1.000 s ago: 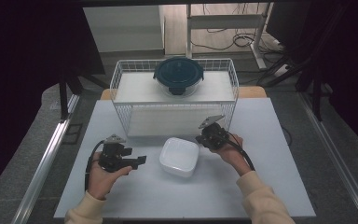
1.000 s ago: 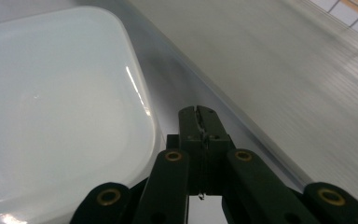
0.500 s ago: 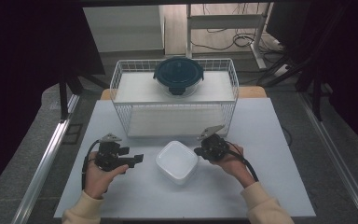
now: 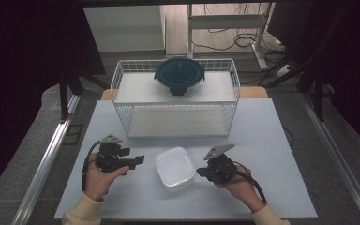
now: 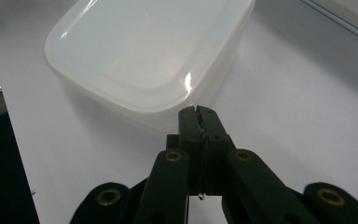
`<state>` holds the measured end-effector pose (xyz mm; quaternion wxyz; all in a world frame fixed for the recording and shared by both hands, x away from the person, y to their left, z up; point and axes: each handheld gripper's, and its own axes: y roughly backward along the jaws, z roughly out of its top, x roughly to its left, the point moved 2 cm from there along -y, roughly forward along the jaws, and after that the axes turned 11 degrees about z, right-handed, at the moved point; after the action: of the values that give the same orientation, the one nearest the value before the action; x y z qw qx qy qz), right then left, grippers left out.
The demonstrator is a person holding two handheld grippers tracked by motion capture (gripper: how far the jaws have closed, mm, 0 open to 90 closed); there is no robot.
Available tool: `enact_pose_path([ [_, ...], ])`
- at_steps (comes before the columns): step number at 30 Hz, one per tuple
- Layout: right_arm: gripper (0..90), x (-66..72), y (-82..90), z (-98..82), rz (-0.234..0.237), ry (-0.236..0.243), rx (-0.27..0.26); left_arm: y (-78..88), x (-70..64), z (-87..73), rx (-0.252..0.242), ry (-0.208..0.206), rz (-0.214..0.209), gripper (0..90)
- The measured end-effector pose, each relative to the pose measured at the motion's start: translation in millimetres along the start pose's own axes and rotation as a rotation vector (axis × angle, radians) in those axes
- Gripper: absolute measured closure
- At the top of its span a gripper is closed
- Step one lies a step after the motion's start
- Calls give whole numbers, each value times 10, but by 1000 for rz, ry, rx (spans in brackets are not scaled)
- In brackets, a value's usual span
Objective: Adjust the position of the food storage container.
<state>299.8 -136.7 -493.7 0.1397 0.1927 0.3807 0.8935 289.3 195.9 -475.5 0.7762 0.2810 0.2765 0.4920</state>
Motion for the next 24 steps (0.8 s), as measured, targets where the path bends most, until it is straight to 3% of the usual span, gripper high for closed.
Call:
enact_pose_path([
  [13,896,303,-97,-17,70,16,17,62,-10,-39,-7,8,-8,280],
  [21,897,315,-117,-32,85,24,16,84,-16,-41,-12,11,-20,284],
  [24,896,271,-29,-34,54,15,-5,87,-12,-44,-11,16,-22,284],
])
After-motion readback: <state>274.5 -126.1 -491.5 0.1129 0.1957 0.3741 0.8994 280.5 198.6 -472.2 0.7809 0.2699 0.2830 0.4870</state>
